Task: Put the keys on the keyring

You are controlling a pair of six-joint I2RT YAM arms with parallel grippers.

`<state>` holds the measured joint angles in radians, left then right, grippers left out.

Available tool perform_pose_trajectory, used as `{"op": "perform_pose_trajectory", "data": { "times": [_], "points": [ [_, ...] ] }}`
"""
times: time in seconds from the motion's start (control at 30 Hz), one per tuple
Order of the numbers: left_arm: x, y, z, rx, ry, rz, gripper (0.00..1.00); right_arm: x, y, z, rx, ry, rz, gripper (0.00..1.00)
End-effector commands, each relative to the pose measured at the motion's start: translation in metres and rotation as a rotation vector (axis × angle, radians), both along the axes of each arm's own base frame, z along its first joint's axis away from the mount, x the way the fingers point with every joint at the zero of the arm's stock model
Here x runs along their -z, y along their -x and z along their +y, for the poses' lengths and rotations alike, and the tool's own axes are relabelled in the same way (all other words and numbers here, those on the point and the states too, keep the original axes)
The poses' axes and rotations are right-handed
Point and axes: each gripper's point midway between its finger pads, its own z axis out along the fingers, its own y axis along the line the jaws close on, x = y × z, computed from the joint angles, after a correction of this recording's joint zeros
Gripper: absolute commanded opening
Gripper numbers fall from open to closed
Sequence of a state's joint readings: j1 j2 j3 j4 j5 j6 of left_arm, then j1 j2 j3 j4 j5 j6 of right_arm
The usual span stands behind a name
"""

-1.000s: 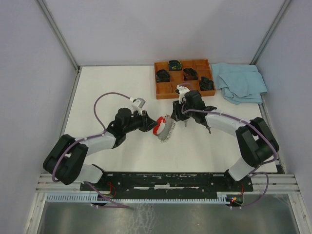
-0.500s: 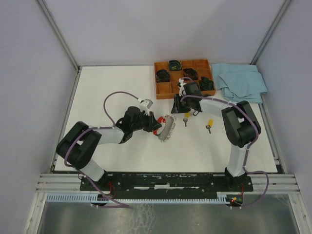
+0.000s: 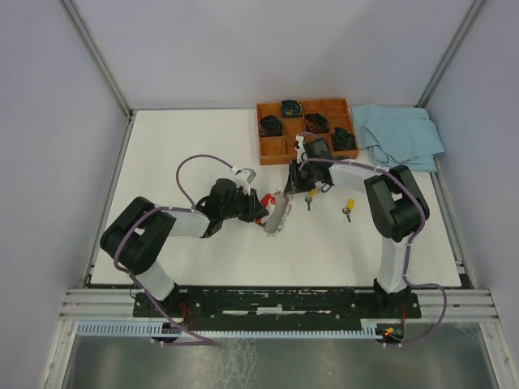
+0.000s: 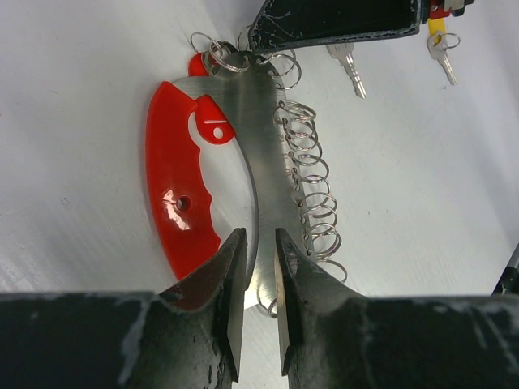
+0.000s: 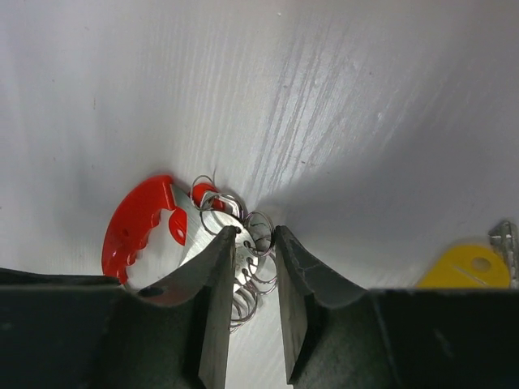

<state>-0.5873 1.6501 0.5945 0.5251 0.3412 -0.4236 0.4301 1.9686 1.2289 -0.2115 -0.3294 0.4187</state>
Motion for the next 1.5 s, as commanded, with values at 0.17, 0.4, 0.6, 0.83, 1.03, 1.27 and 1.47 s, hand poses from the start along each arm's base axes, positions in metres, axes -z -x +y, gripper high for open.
{"op": "perform_pose_trajectory", "data": {
  "times": [0.17,0.4,0.6,0.83,1.03,1.27,1.47],
  "points": [
    [-0.004,-0.010,-0.006,0.012,-0.003,-0.067,0.27,-0.018,-0.001,0.014,-0.033,-0.083,-0.016,0.13],
    [-0.021,-0.010,-0.002,-0.013,0.016,-0.115,0.27,-0.046,0.000,0.014,-0.070,-0.095,-0.097,0.01],
    [-0.052,-0.012,0.008,-0.050,0.040,-0.207,0.27,-0.083,0.005,0.017,-0.161,-0.107,-0.222,0.01],
    [-0.105,-0.014,0.026,-0.100,0.040,-0.373,0.29,-0.131,0.020,0.031,-0.291,-0.144,-0.370,0.01],
    [-0.134,-0.008,0.035,-0.095,0.045,-0.473,0.31,-0.163,0.043,0.044,-0.425,-0.158,-0.491,0.01],
    [-0.155,0.003,0.037,-0.044,0.053,-0.563,0.31,-0.184,0.077,0.062,-0.624,-0.194,-0.614,0.01],
    [-0.162,0.015,0.038,0.021,0.050,-0.641,0.31,-0.183,0.100,0.068,-0.775,-0.197,-0.718,0.01]
  ]
}}
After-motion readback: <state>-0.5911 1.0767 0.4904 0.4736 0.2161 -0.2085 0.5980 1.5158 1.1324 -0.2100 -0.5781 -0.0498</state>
